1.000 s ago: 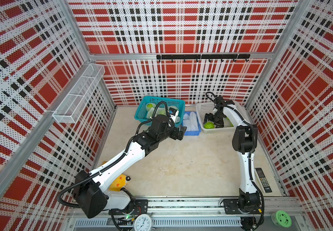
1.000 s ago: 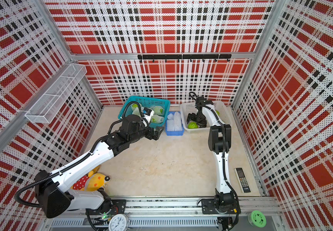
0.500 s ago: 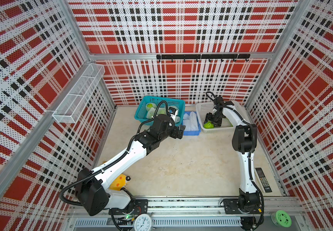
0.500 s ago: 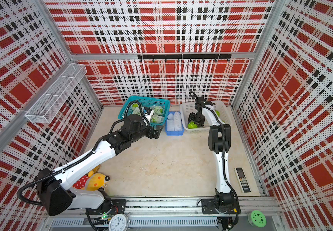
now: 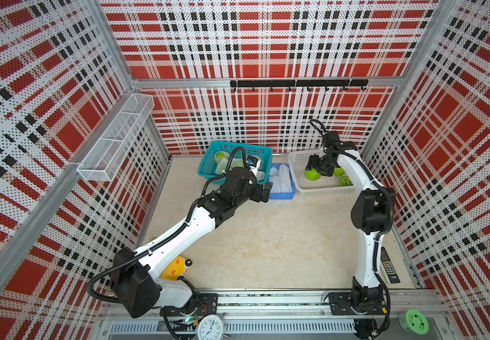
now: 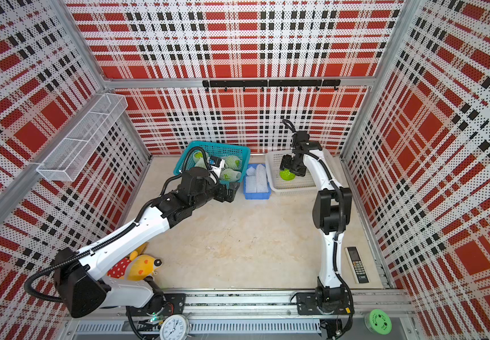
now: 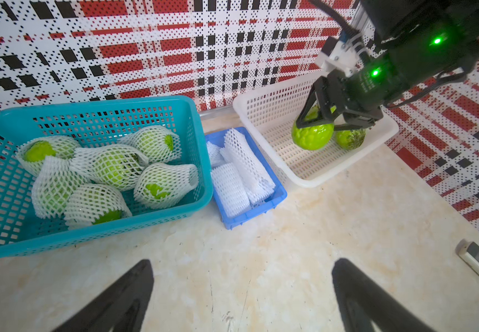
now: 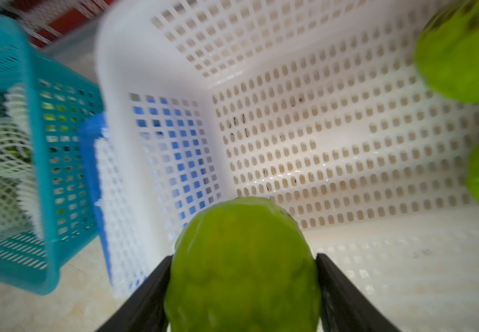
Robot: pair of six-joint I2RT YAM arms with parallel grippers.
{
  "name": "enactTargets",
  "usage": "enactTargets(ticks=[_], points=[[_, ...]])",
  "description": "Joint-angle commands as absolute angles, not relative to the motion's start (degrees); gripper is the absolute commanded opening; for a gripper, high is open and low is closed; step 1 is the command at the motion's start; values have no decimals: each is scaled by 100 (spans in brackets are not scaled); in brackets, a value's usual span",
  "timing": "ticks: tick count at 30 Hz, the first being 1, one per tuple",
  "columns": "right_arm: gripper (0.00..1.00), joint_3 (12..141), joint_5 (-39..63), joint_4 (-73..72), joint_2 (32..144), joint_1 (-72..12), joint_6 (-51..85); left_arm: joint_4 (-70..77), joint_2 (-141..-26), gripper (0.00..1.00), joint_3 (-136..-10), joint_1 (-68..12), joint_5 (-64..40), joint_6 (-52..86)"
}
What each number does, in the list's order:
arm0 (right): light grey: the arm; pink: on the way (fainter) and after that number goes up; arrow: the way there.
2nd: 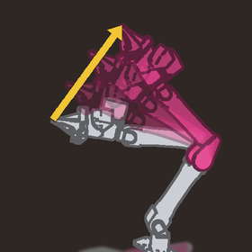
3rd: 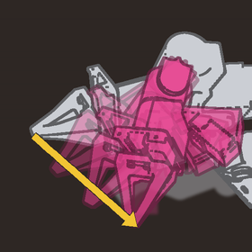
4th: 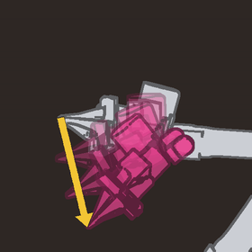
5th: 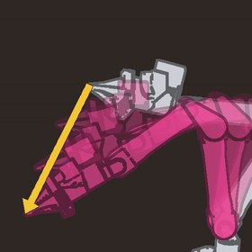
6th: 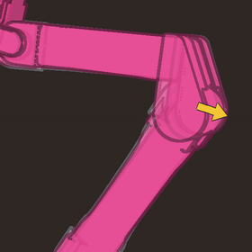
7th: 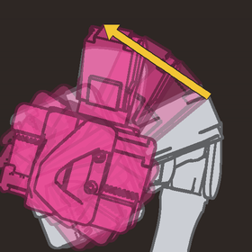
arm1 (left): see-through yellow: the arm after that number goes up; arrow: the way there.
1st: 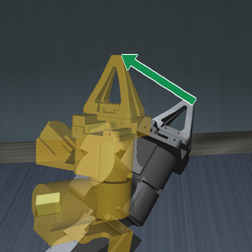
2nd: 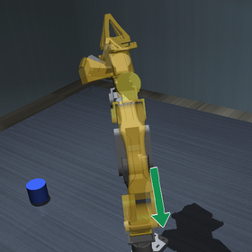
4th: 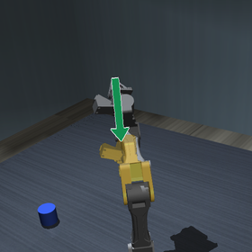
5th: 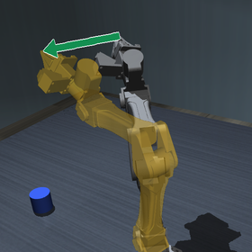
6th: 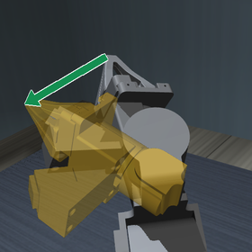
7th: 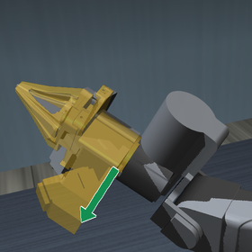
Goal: Sleeve custard apples in foam nets
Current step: Pick up the custard apple from the basket, then place the custard apple at the center of the board.
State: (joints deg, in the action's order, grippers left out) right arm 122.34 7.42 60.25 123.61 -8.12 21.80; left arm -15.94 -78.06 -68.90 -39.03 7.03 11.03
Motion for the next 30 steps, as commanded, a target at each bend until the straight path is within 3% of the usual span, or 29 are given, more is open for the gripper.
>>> enactTargets(ticks=[1,10,22,30], points=[[61,11967,576,5656,11685,-844,2022,-1664,-7540,99,-7053,-3981,848,1222],[62,10290,905,4734,9847,-1218,1703,-1756,-6891,99,-6820,-3975,990,1286],[64,6776,506,3111,7615,-3106,1412,-1856,-5675,99,-5370,-3910,1133,3062],[65,4840,-308,2102,7303,-4316,1844,-2448,-4587,99,-4203,-3899,1495,4137]])
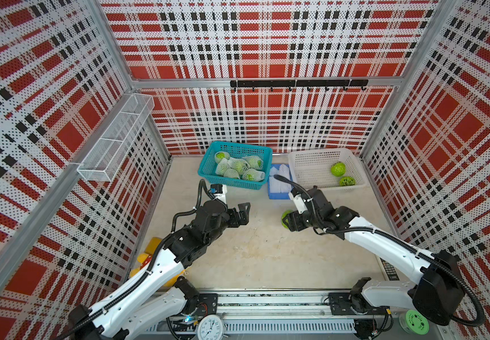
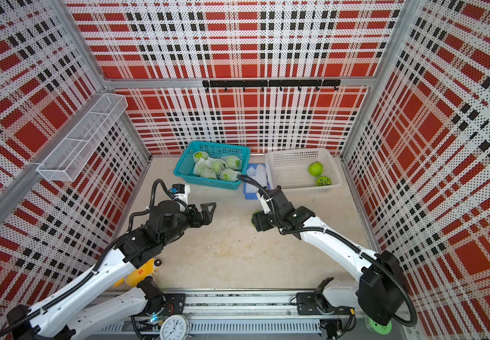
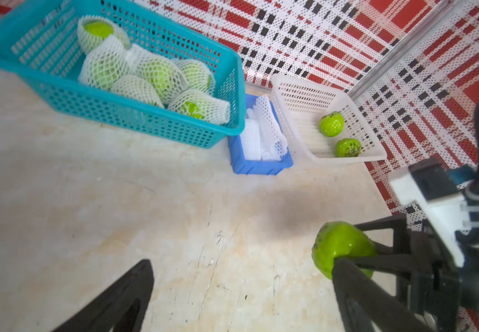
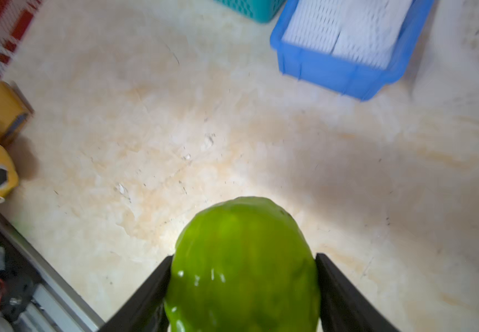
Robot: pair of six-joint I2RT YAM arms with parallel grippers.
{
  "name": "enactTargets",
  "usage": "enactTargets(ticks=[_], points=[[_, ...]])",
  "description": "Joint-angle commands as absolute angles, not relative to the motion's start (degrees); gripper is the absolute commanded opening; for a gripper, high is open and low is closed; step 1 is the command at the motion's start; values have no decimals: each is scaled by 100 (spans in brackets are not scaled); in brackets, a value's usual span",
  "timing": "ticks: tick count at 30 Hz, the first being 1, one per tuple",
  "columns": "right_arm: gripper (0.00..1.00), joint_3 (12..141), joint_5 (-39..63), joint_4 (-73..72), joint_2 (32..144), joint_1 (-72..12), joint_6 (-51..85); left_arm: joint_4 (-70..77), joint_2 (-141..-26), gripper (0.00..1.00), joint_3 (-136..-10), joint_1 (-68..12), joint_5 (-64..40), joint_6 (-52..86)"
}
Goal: Sleeve custard apples in foam nets
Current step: Place the custard apple at the center of the board.
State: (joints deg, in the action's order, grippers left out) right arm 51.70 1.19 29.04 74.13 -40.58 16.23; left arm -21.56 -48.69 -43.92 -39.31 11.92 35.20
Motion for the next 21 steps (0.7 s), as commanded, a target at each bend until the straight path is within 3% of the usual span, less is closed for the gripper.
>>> enactTargets(ticks=[1,11,21], points=[[65,4682,-357,1947,7333,-4432,1908,-2531,-4492,99,-4122,-3887,1541,4165],[71,4726,-617,1433,8495,-5427,2188,-3247,-4379,99,-4001,-3764,1191,4078],[93,5083,-710,1463,9009,-5525,2085,-3239,-4315,99,-3964,-3624,1135,4040]])
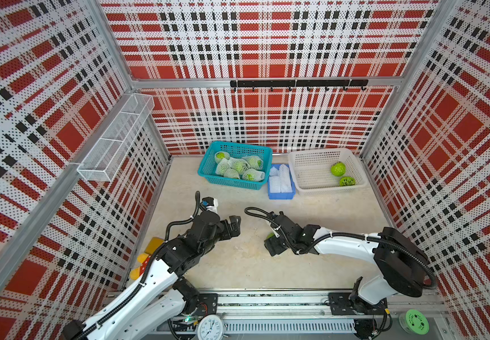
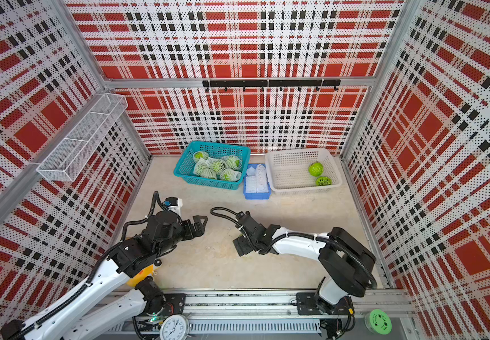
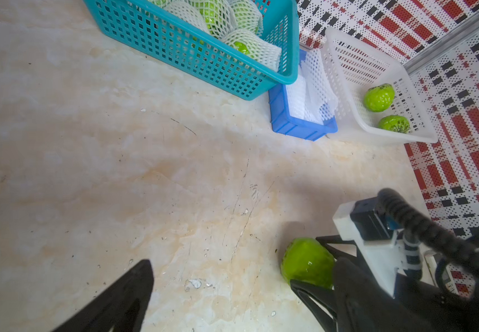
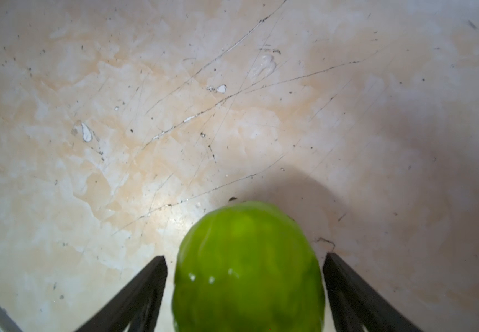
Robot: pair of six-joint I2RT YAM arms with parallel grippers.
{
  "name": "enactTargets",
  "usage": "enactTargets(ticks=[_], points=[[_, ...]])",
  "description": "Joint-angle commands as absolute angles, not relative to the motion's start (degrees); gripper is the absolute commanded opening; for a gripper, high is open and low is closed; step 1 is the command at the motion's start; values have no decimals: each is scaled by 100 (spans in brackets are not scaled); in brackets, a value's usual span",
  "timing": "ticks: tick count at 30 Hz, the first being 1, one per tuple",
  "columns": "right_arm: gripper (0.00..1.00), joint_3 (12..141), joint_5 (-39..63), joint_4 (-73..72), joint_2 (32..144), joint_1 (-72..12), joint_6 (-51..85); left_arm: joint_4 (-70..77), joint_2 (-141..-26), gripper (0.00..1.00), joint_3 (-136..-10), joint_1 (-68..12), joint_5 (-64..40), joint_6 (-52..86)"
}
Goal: Sleeve custard apples in foam nets
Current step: Place the custard apple at the center of the board, then pick up the foam net from the storage box.
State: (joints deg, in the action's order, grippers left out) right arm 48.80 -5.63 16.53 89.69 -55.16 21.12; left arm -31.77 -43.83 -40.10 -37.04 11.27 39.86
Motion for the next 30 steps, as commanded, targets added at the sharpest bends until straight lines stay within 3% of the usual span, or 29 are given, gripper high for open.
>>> enactTargets(ticks=[1,4,20,27,30], points=[[95,5117,-733,1499,9004,-5520,2073,-3228,-4324,99,-3965,-3602,1119,4026],[100,5252,-791,1640,8950,-5527,2023,-3158,-4349,99,-3963,-3534,1060,3988],[100,6231,-856,2395,8215,-4978,1910,-2681,-4511,99,-3935,-3342,765,3721],[85,7754,-1181,3830,8710,-4131,2154,-2456,-4973,99,-4307,-3320,576,3132],[83,8309,-1328,4098,9114,-3891,2312,-2220,-5272,99,-4408,-3288,417,3024]])
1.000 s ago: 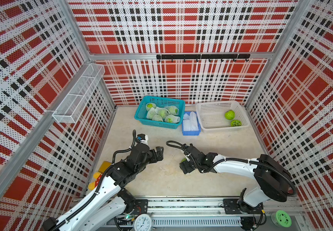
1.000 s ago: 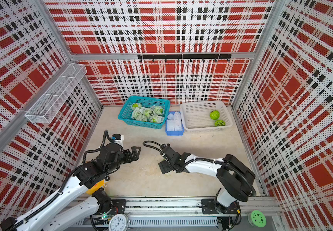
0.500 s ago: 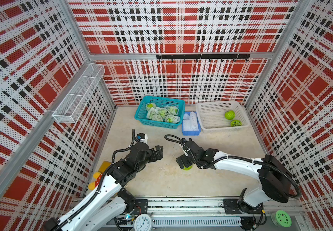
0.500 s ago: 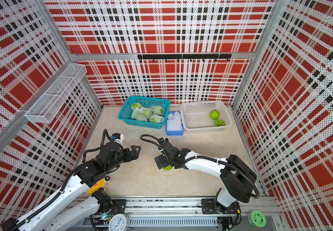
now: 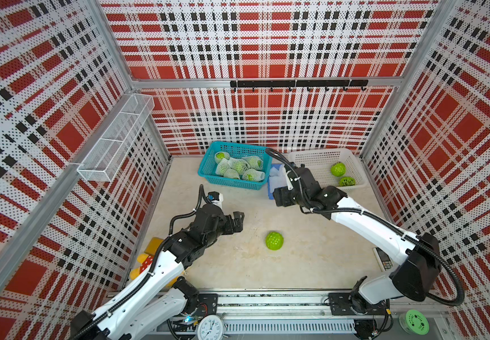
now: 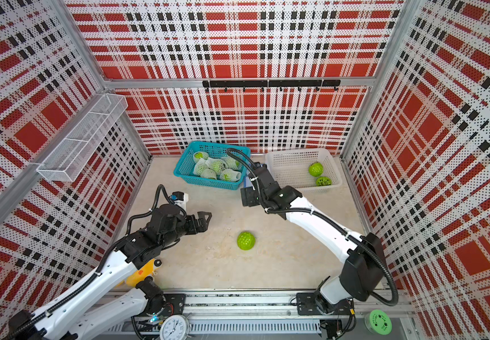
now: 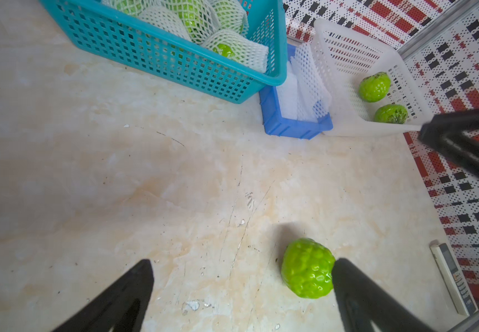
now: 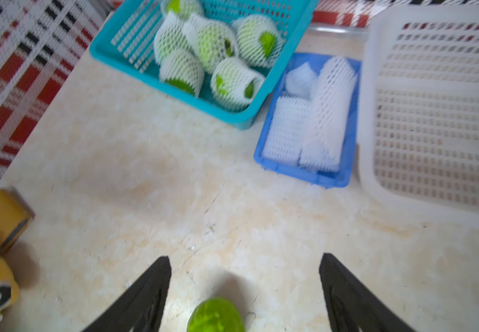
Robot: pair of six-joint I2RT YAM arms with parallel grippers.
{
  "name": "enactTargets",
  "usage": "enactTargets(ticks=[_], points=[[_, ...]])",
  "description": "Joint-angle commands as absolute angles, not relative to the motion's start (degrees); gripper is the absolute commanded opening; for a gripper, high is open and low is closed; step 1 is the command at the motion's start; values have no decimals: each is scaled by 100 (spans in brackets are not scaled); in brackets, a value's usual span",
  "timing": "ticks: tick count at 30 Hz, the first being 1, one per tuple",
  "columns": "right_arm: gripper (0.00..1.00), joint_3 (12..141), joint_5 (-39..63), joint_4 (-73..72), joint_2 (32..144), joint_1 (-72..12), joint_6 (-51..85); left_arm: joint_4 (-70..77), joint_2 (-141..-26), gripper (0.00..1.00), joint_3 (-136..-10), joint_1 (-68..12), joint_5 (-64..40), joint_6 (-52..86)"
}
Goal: Sleeve custard apples in foam nets
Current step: Pick up the foam net from the storage box.
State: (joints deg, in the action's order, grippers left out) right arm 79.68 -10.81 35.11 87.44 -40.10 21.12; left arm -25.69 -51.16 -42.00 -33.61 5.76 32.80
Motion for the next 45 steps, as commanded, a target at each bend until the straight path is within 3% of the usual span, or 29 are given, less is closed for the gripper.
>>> enactTargets(ticks=[1,7,14,18,23,33,45], points=[[83,8425,-1348,4088,9232,-3822,2339,-2130,-5359,99,-4425,-3279,367,3015],[72,9103,-1313,3816,10157,-3409,2489,-1754,-5854,99,-4569,-3160,59,2881],[69,10312,-1573,3917,11504,-3200,2631,-1601,-6291,99,-4746,-3003,-159,2647],[55,10822,-1691,3910,12081,-3142,2681,-1477,-6379,99,-4696,-2871,-268,2677],[48,11477,-1974,4039,12597,-3142,2596,-1402,-6449,99,-4650,-2730,-374,2667],[52,12222,-2342,4265,13253,-3052,2428,-1291,-6621,99,-4700,-2517,-597,2652],[44,12580,-2457,4316,13736,-2983,2408,-1305,-6584,100,-4676,-2336,-689,2619]])
